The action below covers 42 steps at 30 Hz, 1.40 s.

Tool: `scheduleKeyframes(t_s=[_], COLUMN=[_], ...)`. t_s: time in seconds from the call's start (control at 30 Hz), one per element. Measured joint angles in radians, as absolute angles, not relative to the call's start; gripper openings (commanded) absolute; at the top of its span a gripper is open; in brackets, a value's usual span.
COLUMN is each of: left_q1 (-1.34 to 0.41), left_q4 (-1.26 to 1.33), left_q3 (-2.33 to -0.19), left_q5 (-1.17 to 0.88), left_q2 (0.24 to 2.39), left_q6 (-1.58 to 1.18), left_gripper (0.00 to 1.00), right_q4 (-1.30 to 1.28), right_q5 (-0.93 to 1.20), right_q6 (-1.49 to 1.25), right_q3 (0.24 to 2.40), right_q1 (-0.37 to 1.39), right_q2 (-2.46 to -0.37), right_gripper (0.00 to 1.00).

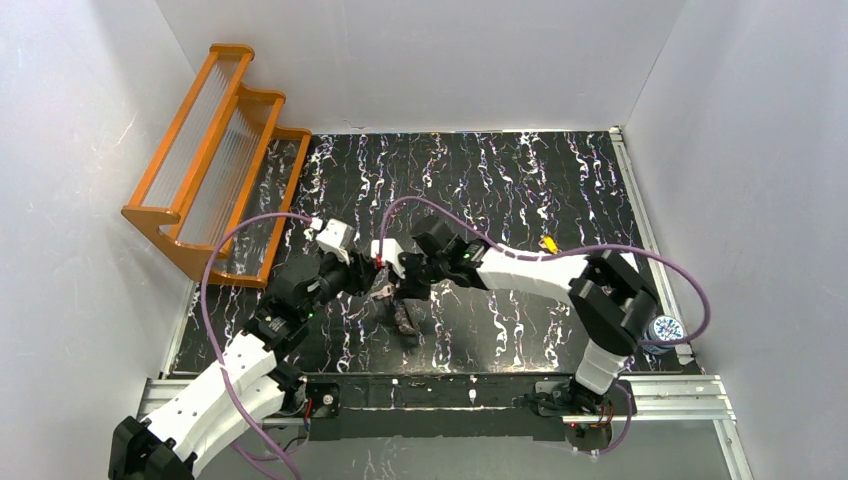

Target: Put the keys on the keyring

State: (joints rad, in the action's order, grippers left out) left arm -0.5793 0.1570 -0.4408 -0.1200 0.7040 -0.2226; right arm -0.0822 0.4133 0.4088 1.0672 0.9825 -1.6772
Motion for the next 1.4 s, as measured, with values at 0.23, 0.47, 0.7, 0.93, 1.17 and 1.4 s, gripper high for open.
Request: scheduleKeyframes(t_s=[0.23, 0.47, 0.7, 0.93, 1.17, 1.4], left_q1=[-0.578, -0.578, -0.578, -0.578, -0.578, -0.579], left_q4=[0.141, 0.130, 0.118, 0.104, 0.110, 0.268], left_q3=[-0.360, -0.269, -0.250, -0.219, -0.181, -0.135], left_q5=[0.021, 0.073, 0.099, 0.117, 0.079, -0.001], left_q2=[0.659, 0.671, 0.675, 0.688, 0.767, 0.898], left_q6=[-0.326, -0.467, -0.562, -0.659, -0.753, -0.862], left_gripper=[0.36, 0.35, 0.35, 0.32, 0.32, 0.31], right_q4=[-0.035, -0.008, 0.030, 0.155, 0.252, 0.262], right_q5=[0.509, 0.539, 0.553, 0.550, 0.509, 0.480], right_q6=[0.288, 0.240, 0.163, 0.027, -0.097, -0.248], right_q3=[1.161, 1.161, 1.144, 0.983, 0.838, 0.775], right_q1=[0.992, 0.993, 0.960, 0.838, 0.779, 0.778], right_q2=[-1.821, -1.843, -1.859, -1.795, -1.642, -1.625], right_gripper=[0.01, 0.14, 0.50, 0.58, 0.64, 0.64])
